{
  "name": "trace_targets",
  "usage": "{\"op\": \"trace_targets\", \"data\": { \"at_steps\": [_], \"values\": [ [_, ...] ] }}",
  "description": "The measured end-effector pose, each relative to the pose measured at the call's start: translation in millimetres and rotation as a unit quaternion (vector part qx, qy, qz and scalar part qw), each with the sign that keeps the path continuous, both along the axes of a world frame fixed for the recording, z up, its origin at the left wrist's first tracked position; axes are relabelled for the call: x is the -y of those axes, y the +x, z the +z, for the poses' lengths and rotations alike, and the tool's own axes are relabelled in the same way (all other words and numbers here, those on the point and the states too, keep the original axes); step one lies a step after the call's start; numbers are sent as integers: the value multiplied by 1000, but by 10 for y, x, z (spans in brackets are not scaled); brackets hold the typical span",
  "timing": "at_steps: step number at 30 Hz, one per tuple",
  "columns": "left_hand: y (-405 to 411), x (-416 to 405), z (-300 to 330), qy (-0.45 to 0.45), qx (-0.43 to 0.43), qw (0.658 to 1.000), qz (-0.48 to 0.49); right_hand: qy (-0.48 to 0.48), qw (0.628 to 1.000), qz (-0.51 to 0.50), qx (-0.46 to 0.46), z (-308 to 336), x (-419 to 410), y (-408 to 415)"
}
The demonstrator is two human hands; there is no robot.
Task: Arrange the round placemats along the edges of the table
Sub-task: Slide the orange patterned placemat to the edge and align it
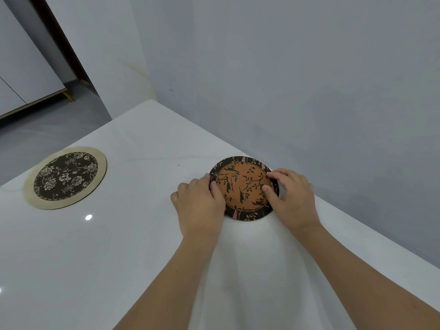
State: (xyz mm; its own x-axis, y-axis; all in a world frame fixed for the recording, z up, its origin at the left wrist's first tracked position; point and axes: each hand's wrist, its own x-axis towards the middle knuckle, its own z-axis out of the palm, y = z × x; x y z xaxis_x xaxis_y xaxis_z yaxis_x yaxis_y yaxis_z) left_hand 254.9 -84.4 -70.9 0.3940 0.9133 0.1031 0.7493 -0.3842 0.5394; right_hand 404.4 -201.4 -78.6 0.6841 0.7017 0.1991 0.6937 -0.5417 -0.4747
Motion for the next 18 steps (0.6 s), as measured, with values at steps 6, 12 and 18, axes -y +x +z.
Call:
{"op": "trace_targets", "data": {
  "at_steps": [6,12,18],
  "values": [
    [-6,-12,-45,-4,41,999,6,-4,1000,0,5,-10,-6,0],
    [21,-61,-102,22,26,999,-9,-15,1000,-2,13,-34,-20,23],
    [23,-82,-72,41,43,998,-10,-7,996,19,-82,79,87,-65]
  ]
}}
